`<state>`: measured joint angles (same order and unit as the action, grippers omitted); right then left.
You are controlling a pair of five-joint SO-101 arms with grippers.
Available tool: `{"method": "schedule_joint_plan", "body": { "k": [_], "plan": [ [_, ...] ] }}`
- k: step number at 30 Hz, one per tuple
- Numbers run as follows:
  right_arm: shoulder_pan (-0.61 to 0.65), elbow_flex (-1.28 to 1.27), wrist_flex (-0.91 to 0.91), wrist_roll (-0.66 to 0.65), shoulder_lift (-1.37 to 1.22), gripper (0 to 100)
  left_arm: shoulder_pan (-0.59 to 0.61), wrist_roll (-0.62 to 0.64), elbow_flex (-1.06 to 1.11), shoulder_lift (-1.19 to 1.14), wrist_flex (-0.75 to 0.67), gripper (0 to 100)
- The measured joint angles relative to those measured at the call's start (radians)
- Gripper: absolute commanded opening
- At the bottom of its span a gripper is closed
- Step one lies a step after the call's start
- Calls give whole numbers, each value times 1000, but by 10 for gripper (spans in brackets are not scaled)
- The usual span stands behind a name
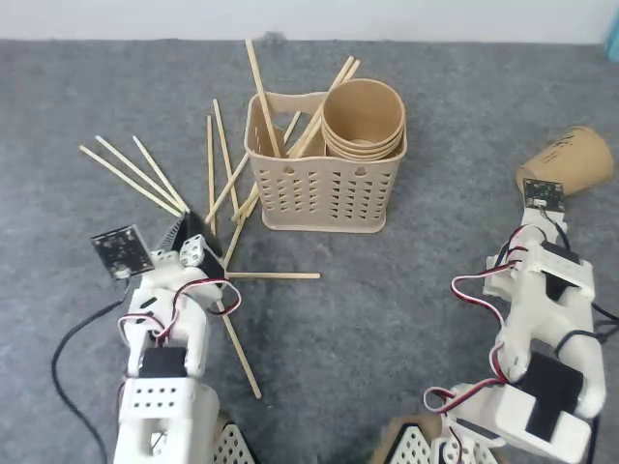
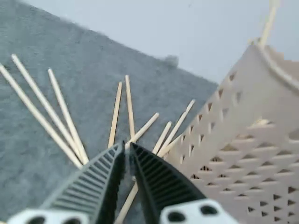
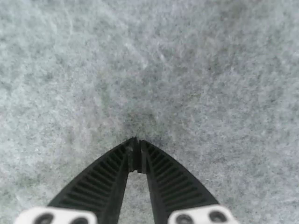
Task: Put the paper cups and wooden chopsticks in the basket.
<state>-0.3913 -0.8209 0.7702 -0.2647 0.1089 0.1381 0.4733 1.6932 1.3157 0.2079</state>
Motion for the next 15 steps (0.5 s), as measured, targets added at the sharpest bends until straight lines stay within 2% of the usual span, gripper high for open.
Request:
{"method": "schedule_joint_plan", "body": {
  "k": [8,15],
  "plan": [
    [0,-6,3,0,12,9,-8,-3,-14,-132,-23,13],
    [0,-6,3,0,12,9,9,-133,-118,-327,-26,13]
  ]
}}
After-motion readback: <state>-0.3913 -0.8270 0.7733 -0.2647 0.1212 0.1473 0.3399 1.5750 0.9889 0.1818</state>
